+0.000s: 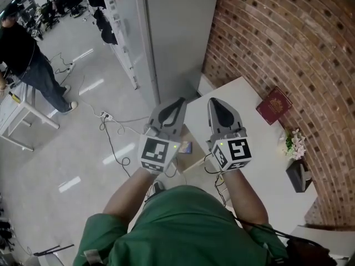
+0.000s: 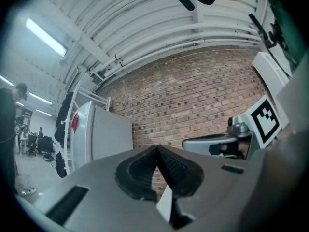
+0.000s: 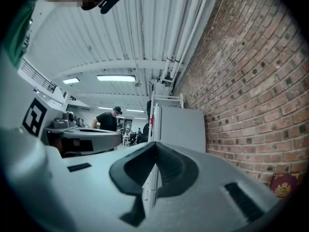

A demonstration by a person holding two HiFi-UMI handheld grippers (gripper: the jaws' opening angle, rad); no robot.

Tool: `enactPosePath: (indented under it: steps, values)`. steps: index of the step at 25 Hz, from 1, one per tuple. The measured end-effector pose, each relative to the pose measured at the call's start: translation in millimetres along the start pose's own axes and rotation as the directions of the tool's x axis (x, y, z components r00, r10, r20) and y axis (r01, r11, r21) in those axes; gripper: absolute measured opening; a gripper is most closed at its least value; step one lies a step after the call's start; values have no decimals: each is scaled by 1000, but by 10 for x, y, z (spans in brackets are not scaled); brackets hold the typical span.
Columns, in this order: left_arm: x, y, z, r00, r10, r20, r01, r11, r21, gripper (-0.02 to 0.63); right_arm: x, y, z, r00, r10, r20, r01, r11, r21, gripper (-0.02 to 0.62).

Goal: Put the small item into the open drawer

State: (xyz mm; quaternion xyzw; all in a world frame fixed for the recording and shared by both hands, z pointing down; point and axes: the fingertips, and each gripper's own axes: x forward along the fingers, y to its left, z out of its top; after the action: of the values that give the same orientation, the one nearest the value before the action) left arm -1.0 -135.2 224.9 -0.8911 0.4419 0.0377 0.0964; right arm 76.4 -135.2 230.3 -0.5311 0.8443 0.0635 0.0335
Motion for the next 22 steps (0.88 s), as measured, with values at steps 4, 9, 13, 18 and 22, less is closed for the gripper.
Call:
enactPosePath:
  steps: [4, 9, 13, 18, 22]
  values:
    - [-29, -21, 110, 1000, -14, 28, 14, 999, 30, 8, -25, 44, 88, 1000, 6, 5, -6, 1000, -22, 5]
    - [-27, 27, 14, 1000, -24, 14, 23, 1000, 16, 6, -28, 19, 58, 1000, -17, -7, 17, 1000, -20, 5]
    - [-54, 129, -78, 1000, -20, 8, 20, 1000, -3, 6, 30, 39, -26, 999, -24, -22, 24, 1000, -14, 5]
    - [-64, 148, -133, 999, -37, -27, 37, 999, -20, 6, 108, 75, -83, 999, -21, -36, 20, 999, -31, 5]
    - [-33, 160, -154, 998, -44, -37, 43, 999, -17, 6, 155, 71, -98, 999, -28, -37, 26, 999, -46, 5]
